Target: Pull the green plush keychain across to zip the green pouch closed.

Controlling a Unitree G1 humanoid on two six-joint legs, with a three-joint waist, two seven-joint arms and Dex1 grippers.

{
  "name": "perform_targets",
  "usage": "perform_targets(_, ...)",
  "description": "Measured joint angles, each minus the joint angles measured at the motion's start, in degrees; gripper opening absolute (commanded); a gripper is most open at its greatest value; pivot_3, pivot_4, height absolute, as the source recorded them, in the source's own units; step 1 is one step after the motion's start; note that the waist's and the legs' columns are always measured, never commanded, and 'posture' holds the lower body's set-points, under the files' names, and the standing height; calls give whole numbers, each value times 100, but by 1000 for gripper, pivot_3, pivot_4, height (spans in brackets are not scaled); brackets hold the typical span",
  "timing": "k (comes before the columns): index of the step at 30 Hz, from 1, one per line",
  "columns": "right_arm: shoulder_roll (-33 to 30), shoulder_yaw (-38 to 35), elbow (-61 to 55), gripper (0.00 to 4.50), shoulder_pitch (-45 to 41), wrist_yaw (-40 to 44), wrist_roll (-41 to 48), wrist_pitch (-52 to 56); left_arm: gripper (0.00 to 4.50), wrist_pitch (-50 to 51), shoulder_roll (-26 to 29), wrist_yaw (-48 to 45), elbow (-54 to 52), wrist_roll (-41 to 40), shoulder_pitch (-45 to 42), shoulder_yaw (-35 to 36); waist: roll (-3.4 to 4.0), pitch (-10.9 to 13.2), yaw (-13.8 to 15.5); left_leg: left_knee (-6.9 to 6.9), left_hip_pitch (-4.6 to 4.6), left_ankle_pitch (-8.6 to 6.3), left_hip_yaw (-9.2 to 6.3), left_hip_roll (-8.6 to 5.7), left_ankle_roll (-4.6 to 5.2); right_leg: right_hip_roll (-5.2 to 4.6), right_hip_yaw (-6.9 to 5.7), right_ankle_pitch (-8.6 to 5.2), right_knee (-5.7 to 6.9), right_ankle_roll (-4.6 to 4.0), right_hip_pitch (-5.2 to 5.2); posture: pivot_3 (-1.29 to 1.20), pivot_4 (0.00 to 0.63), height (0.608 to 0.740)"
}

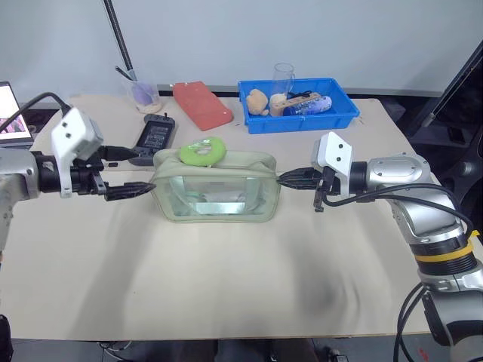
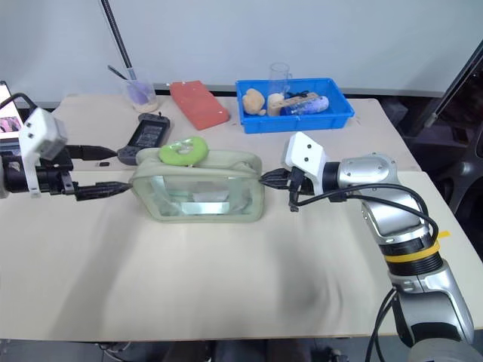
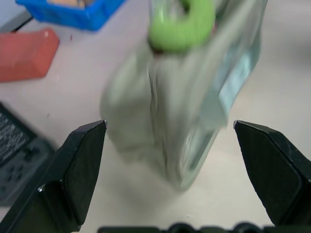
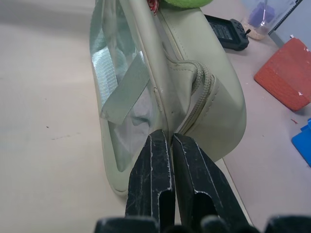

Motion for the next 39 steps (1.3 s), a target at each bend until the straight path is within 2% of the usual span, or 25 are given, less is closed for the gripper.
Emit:
perform_targets(4, 27, 8, -40, 0, -10, 0, 2, 62, 3219, -348, -266, 120, 123, 323, 158, -210, 0, 0, -17, 0, -1, 0, 1, 1, 0, 2, 1, 11, 1, -20, -3, 0, 150, 740)
perform_targets(10, 56, 8, -150, 0, -10, -15, 5, 206, 316, -370, -465, 137, 322, 403, 124, -245, 0, 0, -24, 0, -3, 0, 1, 1, 1, 2, 0, 11, 1, -21, -5, 0, 150, 740)
perform_targets(11, 61, 8, -162, 0, -10, -16, 8, 216, 57, -377, -467, 126, 325, 411, 115, -247, 0, 0, -24, -1, -3, 0, 1, 1, 1, 2, 0, 11, 1, -21, -5, 0, 150, 740)
perform_targets(18, 64, 5, -264, 0, -7, -41, 33, 370, 57, -477, -481, 70, 408, 519, 38, -300, 0, 0, -24, -1, -3, 0, 0, 1, 1, 3, 0, 11, 1, -21, -5, 0, 150, 740)
perform_targets(19, 55, -2, -293, 809, -7, -18, 62, 460, 0, -478, -479, 42, 411, 541, 26, -302, 0, 0, -24, 0, -3, 0, 1, 1, 1, 3, 0, 11, 1, -21, -5, 0, 150, 740)
perform_targets(25, -250, -154, -203, 2759, -164, 331, 384, 724, 0, -473, -479, -83, 393, 553, 28, -303, 0, 1, -21, 0, -3, 0, 1, 0, 1, 1, 0, 11, 1, -20, -4, 0, 150, 740)
perform_targets(27, -401, -203, -13, 3427, -447, 471, 458, 731, 0, -469, -460, -103, 353, 553, 52, -294, 0, 1, -25, 0, -2, 0, 1, 2, 1, 2, 0, 11, 1, -21, -4, 0, 150, 740)
perform_targets(30, -255, -362, 307, 4484, -1077, 400, 532, 933, 0, -466, -444, -106, 293, 556, 81, -289, 1, 1, -41, -1, -1, 0, 1, 5, 1, 4, 0, 11, 4, -22, -8, 0, 150, 740)
perform_targets(34, 572, -448, 656, 4484, -1920, 28, 805, 1427, 0, -445, -472, -83, 250, 558, 61, -305, 1, 1, -82, -3, -1, 0, 1, 12, 1, 11, 0, 9, 16, -31, -14, 0, 150, 740)
perform_targets(39, 1530, 116, 1607, 4484, -2431, -281, 480, 1350, 0, -429, -543, -62, 223, 575, 50, -324, 1, 1, -76, -2, -4, 0, 2, 4, 1, 6, 1, 9, 22, -31, -19, 0, 150, 740)
